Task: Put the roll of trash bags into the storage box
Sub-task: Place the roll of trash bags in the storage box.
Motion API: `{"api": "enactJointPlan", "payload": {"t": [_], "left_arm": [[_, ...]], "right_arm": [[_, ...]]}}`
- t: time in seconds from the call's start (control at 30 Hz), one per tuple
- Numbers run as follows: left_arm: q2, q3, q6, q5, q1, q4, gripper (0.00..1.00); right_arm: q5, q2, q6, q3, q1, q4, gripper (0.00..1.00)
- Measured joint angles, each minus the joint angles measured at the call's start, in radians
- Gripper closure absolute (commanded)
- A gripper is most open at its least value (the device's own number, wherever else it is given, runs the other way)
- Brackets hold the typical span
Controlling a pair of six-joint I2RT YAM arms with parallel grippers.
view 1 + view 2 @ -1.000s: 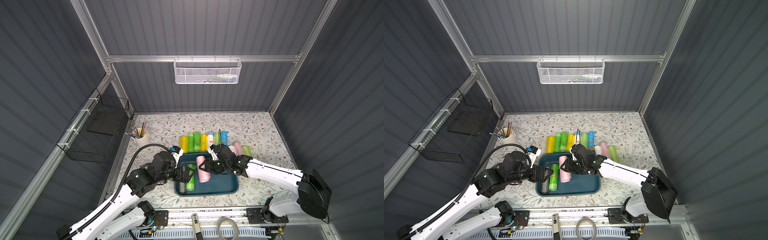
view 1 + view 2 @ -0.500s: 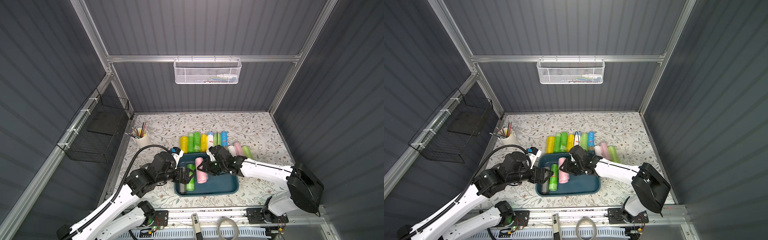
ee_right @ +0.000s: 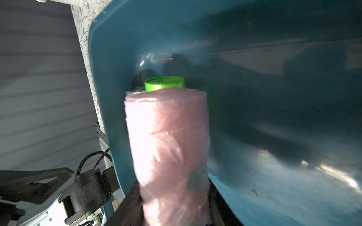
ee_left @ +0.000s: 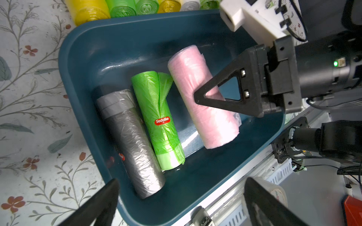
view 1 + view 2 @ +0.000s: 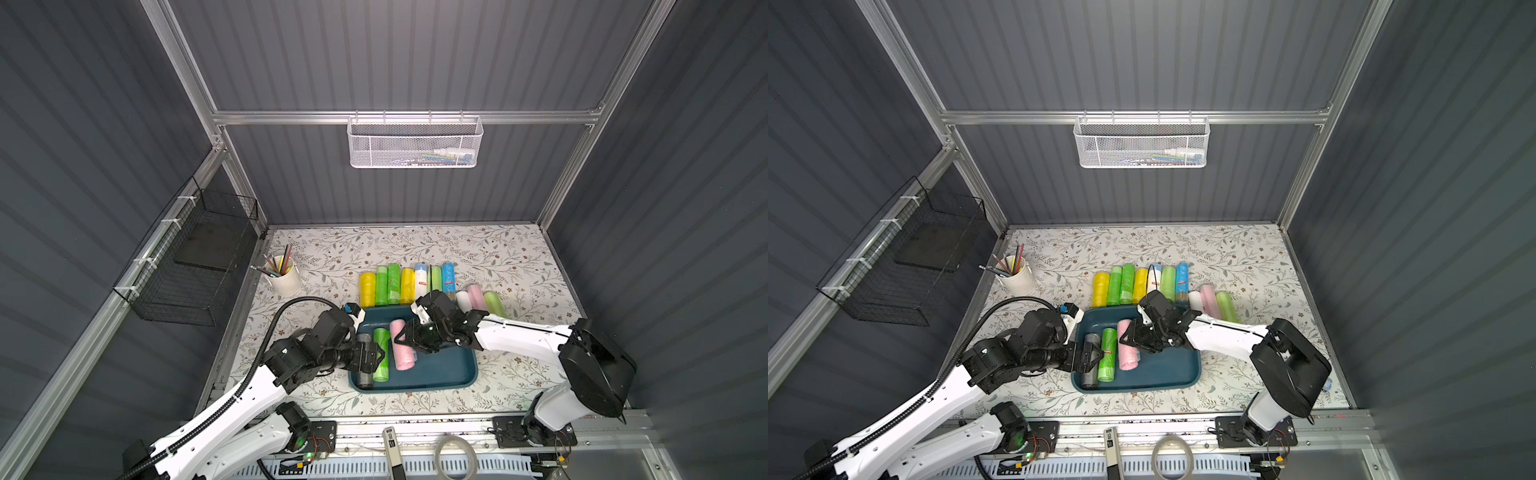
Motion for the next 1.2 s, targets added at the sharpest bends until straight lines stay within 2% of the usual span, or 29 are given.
{"api": "enactJointPlan", "payload": {"t": [0.37,0.7,0.97,1.2], "left_arm": [[0.018,0.07,0.006,-0.043,0.0,-0.028,0.0],[0.021,0.079,0.011,-0.064,0.0,-0.042,0.0],[0.082,0.079,0.012,-0.027,0.0,-0.049,0.0],[0.051,0.079,0.01,-0.027,0.0,-0.05,0.0]], "right_arm": [[-0.021,0.05,-0.114,0.14,-0.027,-0.121,0.59],[-0.016,0.115,-0.14,0.127,-0.018,-0.158,0.59],[-0.018,0.124,-0.171,0.126,-0.018,-0.171,0.56],[-0.047,0.165,-0.215,0.149,-0.026,-0.197,0.54]]}}
